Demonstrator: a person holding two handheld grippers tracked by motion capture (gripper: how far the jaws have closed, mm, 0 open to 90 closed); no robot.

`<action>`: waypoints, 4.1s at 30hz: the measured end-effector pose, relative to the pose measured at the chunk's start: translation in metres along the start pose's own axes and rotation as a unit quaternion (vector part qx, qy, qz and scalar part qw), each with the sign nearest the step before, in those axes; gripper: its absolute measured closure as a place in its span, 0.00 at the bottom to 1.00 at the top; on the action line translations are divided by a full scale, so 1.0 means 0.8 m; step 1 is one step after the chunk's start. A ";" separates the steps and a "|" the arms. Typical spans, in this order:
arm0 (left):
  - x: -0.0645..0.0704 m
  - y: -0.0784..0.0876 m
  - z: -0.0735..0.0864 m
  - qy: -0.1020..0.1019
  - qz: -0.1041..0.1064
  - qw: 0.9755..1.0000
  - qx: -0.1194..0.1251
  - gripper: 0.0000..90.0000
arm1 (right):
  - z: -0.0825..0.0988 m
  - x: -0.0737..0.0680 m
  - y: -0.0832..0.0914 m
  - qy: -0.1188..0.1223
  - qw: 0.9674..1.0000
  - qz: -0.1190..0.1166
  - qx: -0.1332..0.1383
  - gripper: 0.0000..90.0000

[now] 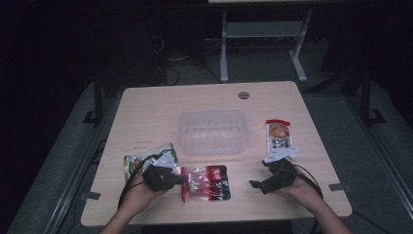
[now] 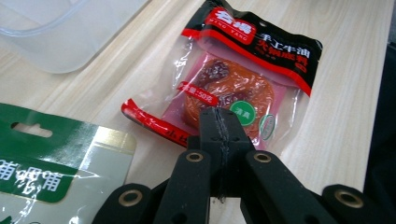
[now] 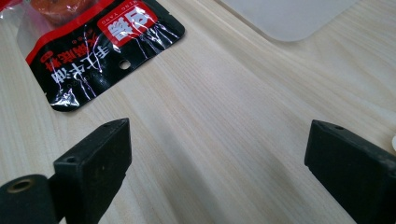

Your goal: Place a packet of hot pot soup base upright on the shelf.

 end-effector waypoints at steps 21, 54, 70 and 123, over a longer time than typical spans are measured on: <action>-0.012 -0.020 0.011 0.007 -0.003 0.999 -0.037 1.00 | 0.000 0.002 0.000 0.000 1.000 0.002 -0.002 0.08; -0.015 -0.020 0.019 0.025 -0.008 0.998 -0.049 1.00 | -0.071 -0.040 -0.017 -0.013 0.996 -0.073 0.044 0.08; -0.014 -0.018 0.020 0.028 -0.006 0.998 -0.051 1.00 | -0.089 -0.065 -0.062 -0.002 0.995 -0.101 0.013 0.08; -0.011 -0.020 0.019 0.031 -0.010 0.998 -0.049 1.00 | -0.090 -0.092 -0.096 0.031 0.985 -0.171 0.008 1.00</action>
Point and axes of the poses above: each handheld gripper's, and its own axes: y roughly backward along the jaws, z roughly out of its underside, x roughly to its right, the point moved 4 cm from there along -y, roughly forward along the jaws, and after that the axes turned 6 degrees about x, right-handed, at the moved point
